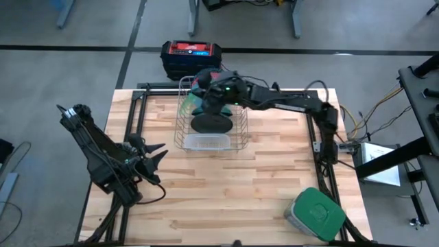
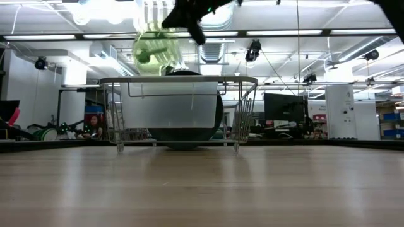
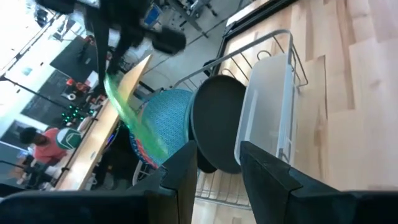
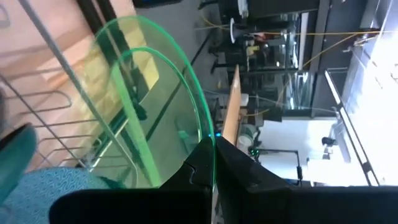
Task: Sort dishes
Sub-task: Put the transparent green plate into the dish rack
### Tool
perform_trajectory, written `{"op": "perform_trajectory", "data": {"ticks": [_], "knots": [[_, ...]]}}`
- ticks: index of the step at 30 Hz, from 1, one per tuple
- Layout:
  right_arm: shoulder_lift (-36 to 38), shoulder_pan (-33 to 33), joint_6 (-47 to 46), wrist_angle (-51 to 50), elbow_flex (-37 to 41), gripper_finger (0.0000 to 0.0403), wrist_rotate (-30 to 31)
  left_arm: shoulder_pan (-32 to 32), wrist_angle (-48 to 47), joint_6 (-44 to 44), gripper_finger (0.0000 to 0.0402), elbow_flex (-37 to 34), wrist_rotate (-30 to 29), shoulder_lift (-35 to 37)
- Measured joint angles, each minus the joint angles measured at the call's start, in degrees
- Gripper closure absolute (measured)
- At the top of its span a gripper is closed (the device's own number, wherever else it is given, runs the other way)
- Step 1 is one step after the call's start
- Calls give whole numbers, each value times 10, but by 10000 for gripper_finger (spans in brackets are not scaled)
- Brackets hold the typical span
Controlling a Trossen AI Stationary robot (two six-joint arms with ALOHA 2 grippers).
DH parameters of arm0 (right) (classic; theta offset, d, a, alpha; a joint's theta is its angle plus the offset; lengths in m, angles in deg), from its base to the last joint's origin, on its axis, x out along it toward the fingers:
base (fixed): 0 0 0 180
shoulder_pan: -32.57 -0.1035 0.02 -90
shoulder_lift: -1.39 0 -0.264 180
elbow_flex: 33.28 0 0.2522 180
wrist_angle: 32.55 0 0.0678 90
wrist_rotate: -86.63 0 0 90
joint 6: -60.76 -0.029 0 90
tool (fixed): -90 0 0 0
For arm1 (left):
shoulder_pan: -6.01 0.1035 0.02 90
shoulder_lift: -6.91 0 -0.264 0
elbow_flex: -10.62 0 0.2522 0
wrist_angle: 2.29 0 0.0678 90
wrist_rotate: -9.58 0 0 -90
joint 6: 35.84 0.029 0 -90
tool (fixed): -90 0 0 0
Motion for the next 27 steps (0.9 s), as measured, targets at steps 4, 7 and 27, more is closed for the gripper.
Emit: {"op": "perform_trajectory", "data": {"ticks": [4, 7, 27], "knots": [[-47, 3, 31, 20, -22, 403, -1, 0, -4, 0, 290, -14, 0, 0], [-73, 1, 58, 22, -41, 403, -2, 0, -6, 0, 290, -17, 0, 0], [-113, 4, 92, -10, -53, 403, -17, 0, -6, 0, 290, -17, 3, 1]]}}
